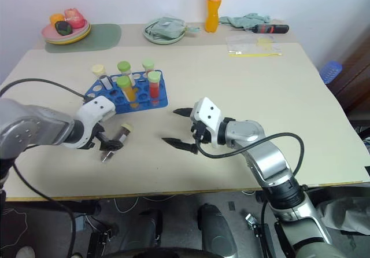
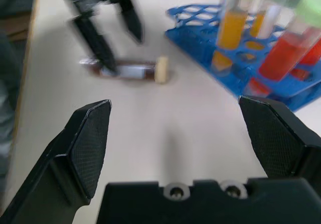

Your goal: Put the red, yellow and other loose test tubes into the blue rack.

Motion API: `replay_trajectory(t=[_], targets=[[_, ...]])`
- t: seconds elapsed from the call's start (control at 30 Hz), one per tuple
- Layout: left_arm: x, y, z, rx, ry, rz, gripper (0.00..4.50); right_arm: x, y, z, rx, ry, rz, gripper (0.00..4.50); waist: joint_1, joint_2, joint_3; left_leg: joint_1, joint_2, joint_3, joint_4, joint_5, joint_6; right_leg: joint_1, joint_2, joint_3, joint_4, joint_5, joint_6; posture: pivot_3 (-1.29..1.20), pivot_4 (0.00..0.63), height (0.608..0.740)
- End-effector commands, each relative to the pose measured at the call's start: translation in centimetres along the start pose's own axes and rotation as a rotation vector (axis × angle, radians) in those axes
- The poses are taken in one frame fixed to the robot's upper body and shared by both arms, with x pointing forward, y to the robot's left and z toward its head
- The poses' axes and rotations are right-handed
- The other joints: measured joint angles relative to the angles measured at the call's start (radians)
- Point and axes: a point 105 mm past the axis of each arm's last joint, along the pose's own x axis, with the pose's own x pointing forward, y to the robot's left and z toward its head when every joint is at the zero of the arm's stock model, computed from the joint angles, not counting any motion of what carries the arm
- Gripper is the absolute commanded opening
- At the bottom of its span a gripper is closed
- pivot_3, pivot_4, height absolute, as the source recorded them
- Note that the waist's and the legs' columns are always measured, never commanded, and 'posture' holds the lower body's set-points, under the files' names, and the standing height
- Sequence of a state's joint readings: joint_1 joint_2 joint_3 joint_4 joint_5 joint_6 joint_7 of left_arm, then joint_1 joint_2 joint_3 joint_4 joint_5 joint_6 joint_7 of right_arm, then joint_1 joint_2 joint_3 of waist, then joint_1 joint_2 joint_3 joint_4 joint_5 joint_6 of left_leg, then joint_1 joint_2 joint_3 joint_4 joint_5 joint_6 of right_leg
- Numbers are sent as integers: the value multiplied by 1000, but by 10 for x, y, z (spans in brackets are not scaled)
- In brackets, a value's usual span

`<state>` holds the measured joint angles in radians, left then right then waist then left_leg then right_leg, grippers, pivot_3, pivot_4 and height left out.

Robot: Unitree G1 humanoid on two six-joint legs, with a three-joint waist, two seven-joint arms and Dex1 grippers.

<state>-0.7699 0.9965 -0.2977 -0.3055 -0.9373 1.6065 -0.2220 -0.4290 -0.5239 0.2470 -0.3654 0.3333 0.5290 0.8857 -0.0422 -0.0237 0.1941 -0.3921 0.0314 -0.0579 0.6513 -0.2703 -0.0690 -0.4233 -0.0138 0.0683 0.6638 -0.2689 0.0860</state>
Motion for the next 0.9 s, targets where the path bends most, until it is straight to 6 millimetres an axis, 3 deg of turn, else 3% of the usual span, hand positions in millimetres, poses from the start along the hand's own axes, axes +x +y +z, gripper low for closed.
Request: replay_trajectory(t=[0.03,0.07,0.17,0.33,0.37,0.43,0.57,0.7,0.77,0.9], targets=[[5,-1,3,5,32,11,4459,-6,7,16,-37,-46,24,4500,-3,0,0,0,0,0,0,0,0,0,0,0,0,0,0,0,150,740],[7,-1,4,1,39,8,4459,-6,7,16,-37,-45,19,4500,-4,0,0,0,0,0,0,0,0,0,0,0,0,0,0,0,150,740],[10,-2,6,-19,43,2,3599,-6,8,14,-34,-42,10,4500,-2,0,0,0,0,0,0,0,0,-1,1,0,1,0,0,0,150,740],[13,1,4,-59,46,18,1106,-3,12,14,-27,-47,9,4500,-1,0,0,0,0,0,1,0,0,-1,0,0,1,0,0,0,150,740],[12,2,3,-63,41,21,828,-3,12,14,-26,-48,10,4500,-1,0,0,0,0,0,1,0,0,-1,0,0,1,0,0,0,150,740],[-1,1,12,-36,-67,46,795,-2,12,14,-28,-48,10,4500,-4,0,0,0,0,0,0,0,0,-1,0,1,1,0,0,0,150,740],[-44,19,24,68,-408,176,795,-4,9,13,-32,-43,2,4500,-10,0,0,0,1,2,-1,0,-1,-3,0,2,1,0,-1,0,150,740],[-73,67,18,-66,-647,426,795,-2,8,12,-28,-47,5,4500,4,1,0,1,0,2,-2,2,-3,-3,0,1,1,-1,-2,0,150,740],[-91,93,24,-121,-822,655,795,2,8,14,-28,-59,14,4500,13,1,0,1,0,1,-1,2,-3,-1,0,1,0,-1,-2,0,150,740],[-92,103,35,-220,-1075,843,795,11,8,20,-27,-88,39,4500,29,0,-1,0,0,2,0,2,-3,0,-1,1,-1,-1,-1,0,150,740]])
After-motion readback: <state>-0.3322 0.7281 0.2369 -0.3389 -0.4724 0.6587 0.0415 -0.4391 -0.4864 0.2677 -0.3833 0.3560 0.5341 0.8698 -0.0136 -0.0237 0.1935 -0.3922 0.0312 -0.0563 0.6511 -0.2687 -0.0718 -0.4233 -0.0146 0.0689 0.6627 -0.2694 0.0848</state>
